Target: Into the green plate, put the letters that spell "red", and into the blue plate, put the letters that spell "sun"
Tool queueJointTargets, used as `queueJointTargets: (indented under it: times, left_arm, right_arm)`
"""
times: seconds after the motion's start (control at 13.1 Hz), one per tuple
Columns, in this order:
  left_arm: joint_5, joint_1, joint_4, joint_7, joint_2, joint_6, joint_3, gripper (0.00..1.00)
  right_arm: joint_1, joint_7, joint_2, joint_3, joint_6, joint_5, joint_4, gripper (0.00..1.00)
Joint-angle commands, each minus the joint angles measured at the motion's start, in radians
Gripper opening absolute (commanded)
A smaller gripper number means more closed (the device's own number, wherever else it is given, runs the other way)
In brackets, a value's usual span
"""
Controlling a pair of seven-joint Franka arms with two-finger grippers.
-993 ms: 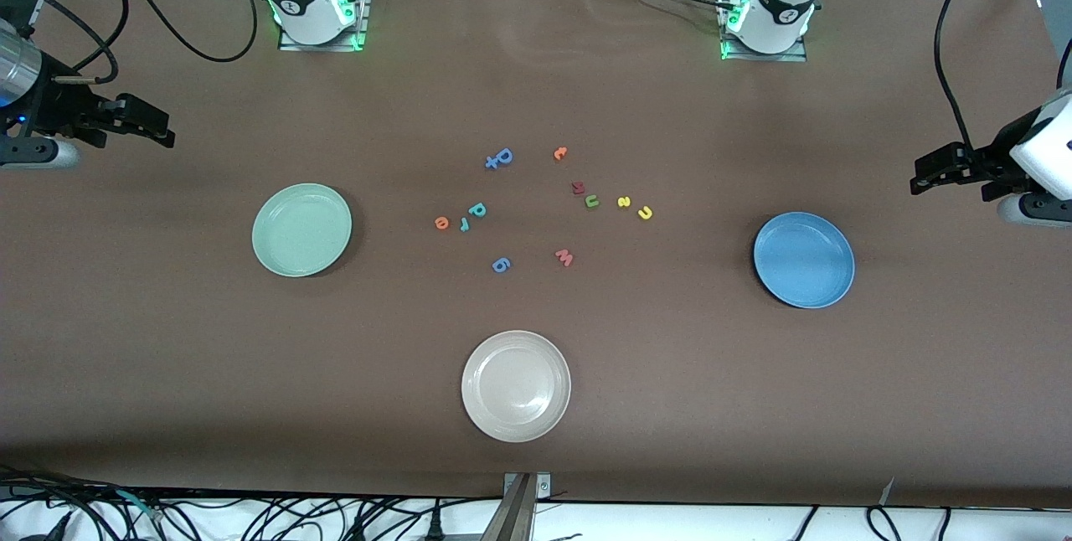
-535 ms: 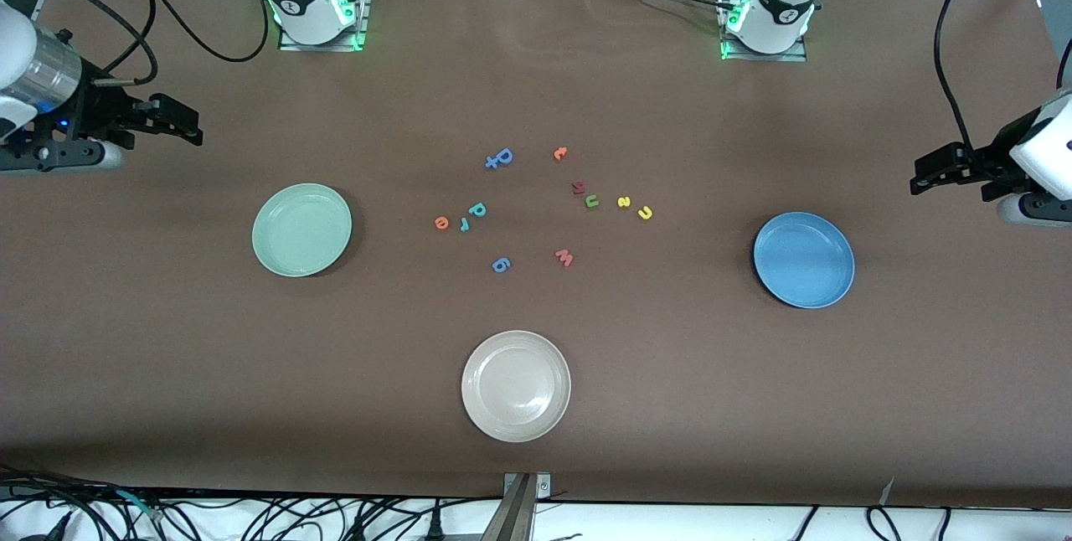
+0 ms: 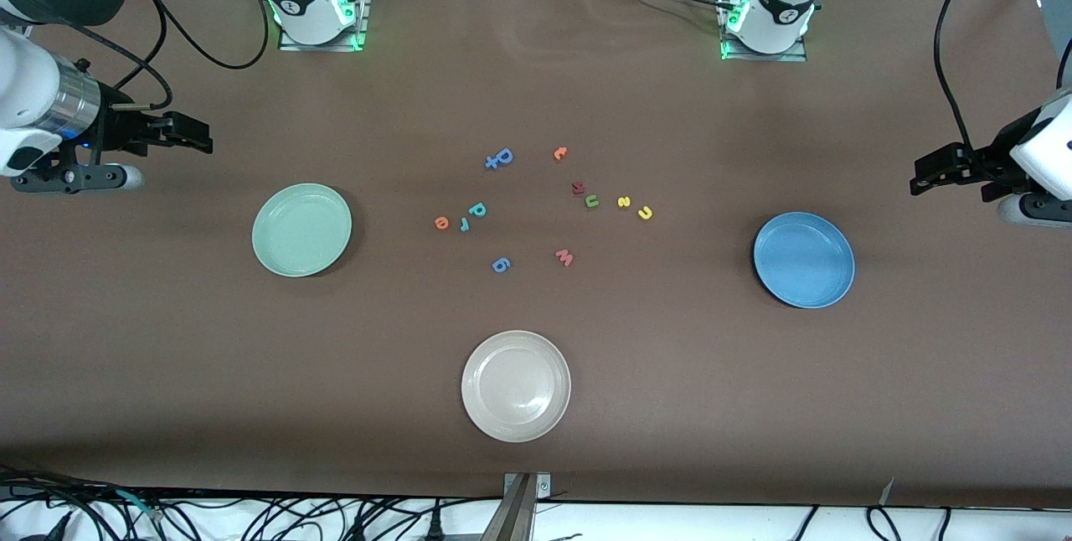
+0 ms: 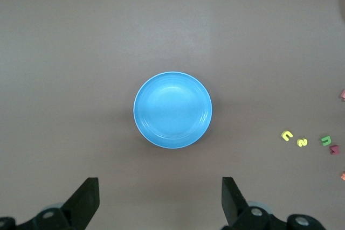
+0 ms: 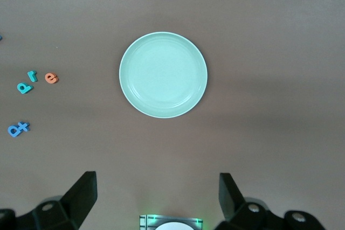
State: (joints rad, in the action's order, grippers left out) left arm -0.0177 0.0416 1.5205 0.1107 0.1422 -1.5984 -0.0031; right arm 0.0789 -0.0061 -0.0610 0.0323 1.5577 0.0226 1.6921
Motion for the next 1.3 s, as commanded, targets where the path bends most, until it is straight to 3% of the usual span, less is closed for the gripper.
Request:
queueJointTargets:
  times: [0.0,0.46,0.84,0.99,1.22]
  left_arm:
    - [-0.035,0.006,-0.005,0.007,0.000,-0.008,-0.002,1.00]
    - [-0.106,0.009,-0.003,0.000,0.002,-0.003,-0.002,1.00]
    - [-0.114,-0.028,0.003,-0.012,0.080,0.005,-0.011,1.00]
    - [-0.114,-0.089,0.015,-0.133,0.102,0.014,-0.017,1.00]
    - [-0.119,-0.228,0.012,-0.542,0.186,0.022,-0.032,1.00]
  right_arm:
    - [-0.002,-0.011,-0.019,0.001,-0.015,0.013,-0.038,1.00]
    - [0.005,0.001,-0.023,-0.003,-0.015,0.013,-0.049,1.00]
    - [0.030,0.004,-0.049,-0.005,-0.021,0.014,-0.057,1.00]
    - [0.088,0.020,-0.068,-0.005,0.017,0.011,-0.058,1.00]
    - [0.194,0.243,-0.106,-0.005,0.067,0.002,-0.054,1.00]
